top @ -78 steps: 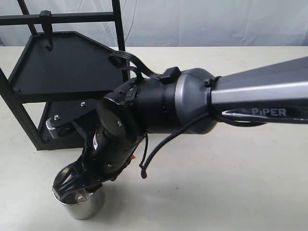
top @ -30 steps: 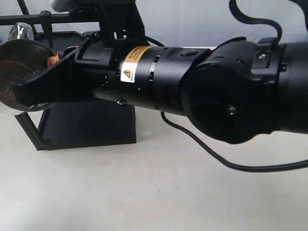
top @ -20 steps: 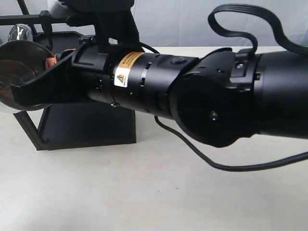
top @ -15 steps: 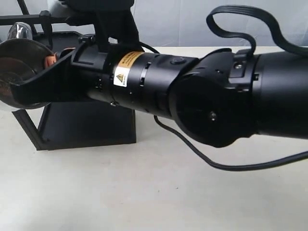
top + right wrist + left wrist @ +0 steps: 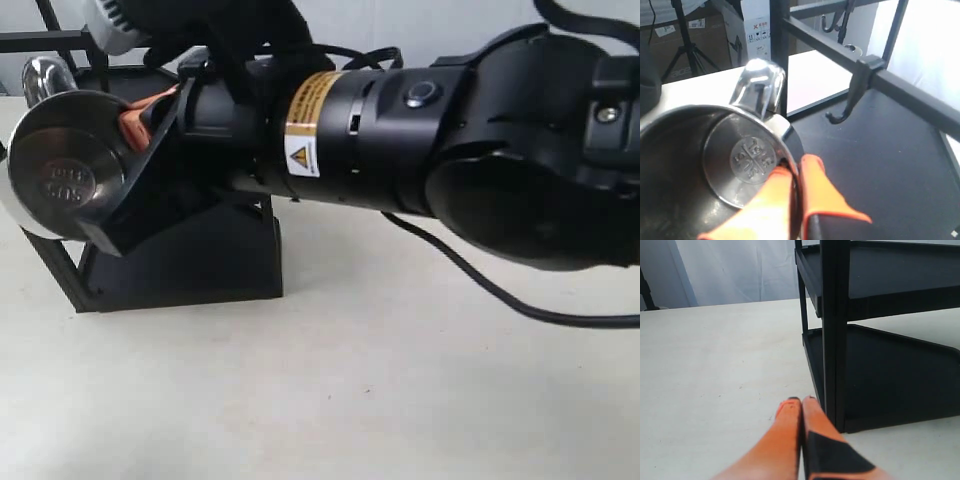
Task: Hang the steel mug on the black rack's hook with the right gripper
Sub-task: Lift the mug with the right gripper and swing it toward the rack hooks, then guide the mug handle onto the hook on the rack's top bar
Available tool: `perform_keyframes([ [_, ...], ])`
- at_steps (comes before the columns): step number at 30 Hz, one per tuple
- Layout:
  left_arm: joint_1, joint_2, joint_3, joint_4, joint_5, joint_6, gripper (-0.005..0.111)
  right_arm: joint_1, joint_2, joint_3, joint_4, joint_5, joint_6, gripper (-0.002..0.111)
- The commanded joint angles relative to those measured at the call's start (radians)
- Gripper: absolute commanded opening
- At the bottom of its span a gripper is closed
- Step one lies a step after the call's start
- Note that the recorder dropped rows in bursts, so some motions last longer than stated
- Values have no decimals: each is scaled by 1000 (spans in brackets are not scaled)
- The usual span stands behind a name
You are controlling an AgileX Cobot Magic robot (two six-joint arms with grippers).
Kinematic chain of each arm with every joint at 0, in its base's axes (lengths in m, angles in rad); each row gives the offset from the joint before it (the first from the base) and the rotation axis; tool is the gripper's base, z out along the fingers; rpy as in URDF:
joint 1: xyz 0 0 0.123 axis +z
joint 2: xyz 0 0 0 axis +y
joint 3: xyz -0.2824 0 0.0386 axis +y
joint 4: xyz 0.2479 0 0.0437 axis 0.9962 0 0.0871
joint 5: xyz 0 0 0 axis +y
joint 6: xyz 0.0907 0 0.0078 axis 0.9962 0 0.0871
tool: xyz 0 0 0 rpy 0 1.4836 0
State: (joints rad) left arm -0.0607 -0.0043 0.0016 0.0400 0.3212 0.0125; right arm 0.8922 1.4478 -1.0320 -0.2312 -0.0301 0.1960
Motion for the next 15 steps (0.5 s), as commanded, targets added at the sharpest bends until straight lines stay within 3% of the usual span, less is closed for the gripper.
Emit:
perform_keyframes([
  [1, -2, 4, -2, -2, -8, -4, 0, 18, -19, 2, -78, -5, -4, -1],
  [6, -2, 4, -2, -2, -8, -4, 0, 56, -19, 20, -78, -8, -4, -1],
  [15, -2, 4, -2, -2, -8, -4, 0, 38, -19, 114, -86, -41, -14, -1],
])
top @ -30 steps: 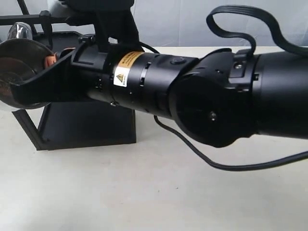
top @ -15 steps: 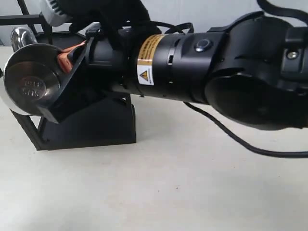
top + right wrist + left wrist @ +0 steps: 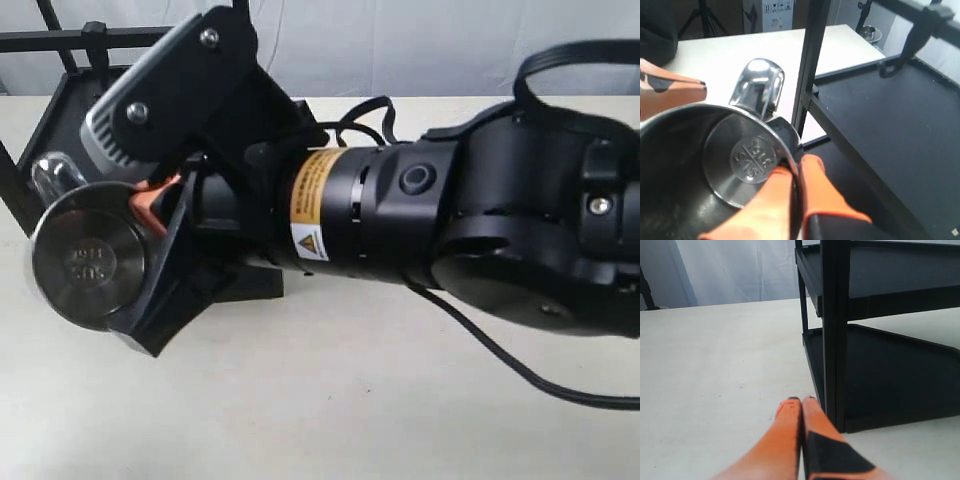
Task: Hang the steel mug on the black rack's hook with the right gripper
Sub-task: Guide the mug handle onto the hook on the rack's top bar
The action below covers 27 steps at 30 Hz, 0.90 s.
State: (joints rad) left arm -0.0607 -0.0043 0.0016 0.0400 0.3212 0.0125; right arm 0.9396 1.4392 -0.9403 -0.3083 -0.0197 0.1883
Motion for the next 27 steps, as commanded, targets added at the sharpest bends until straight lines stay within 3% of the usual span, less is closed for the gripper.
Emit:
perform_keyframes([
  [1, -2, 4, -2, -2, -8, -4, 0, -10, -10, 22, -9, -70, -6, -1],
  [7, -2, 4, -2, -2, -8, -4, 0, -50, -16, 61, 23, -206, -6, -1],
  [13, -2, 4, -2, -2, -8, -4, 0, -92, -14, 249, 41, -712, 76, -1],
  [18, -2, 4, -2, -2, -8, -4, 0, -161, 111, 258, -56, -1064, 403, -1],
  [27, -2, 4, -2, -2, -8, -4, 0, -172, 274, 252, -84, -1164, 445, -1],
])
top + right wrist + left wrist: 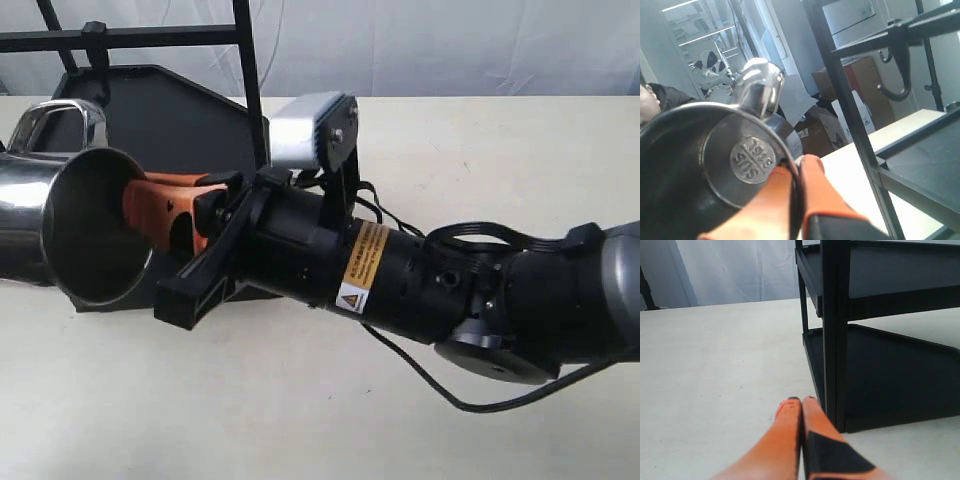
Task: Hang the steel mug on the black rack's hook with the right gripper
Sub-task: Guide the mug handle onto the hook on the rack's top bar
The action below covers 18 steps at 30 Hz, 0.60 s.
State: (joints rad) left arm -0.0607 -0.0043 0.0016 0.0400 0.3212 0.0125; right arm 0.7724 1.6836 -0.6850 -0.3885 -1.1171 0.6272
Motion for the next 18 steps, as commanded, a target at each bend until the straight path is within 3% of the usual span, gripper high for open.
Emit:
perform_keyframes([
  [1, -2, 4, -2, -2, -8, -4, 0, -4, 37, -9, -6, -66, 6, -1],
  [18, -2, 4, -2, 1, -8, -4, 0, -99, 148, -141, -98, -85, 88, -1],
])
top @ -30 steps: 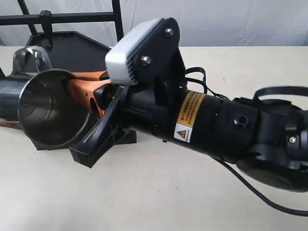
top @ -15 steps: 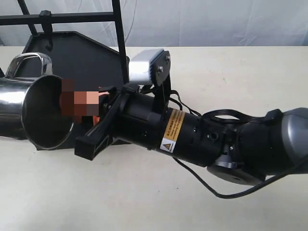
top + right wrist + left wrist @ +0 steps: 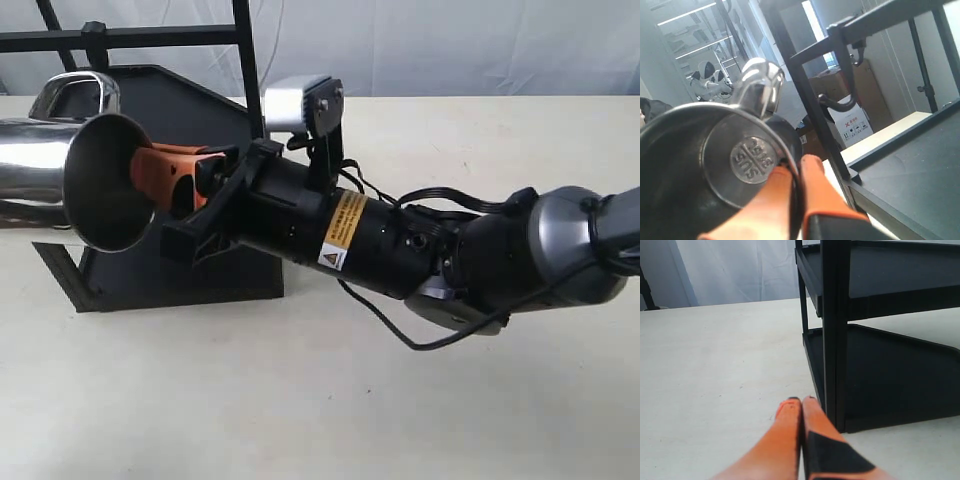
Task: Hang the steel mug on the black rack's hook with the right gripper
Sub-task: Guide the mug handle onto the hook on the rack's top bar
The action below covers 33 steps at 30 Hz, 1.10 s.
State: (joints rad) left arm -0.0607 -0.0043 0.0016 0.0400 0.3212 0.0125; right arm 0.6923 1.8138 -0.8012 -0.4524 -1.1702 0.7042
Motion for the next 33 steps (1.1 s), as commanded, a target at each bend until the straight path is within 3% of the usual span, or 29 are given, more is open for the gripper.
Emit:
perform_keyframes([
  [1, -2, 4, -2, 1, -8, -4, 0, -27, 26, -33, -41, -32, 20, -1],
  [12, -2, 4, -2, 1, -8, -4, 0, -76, 99, -96, -80, -37, 71, -1],
  [33, -2, 4, -2, 1, -8, -4, 0, -76, 114, -92, -81, -29, 80, -1],
])
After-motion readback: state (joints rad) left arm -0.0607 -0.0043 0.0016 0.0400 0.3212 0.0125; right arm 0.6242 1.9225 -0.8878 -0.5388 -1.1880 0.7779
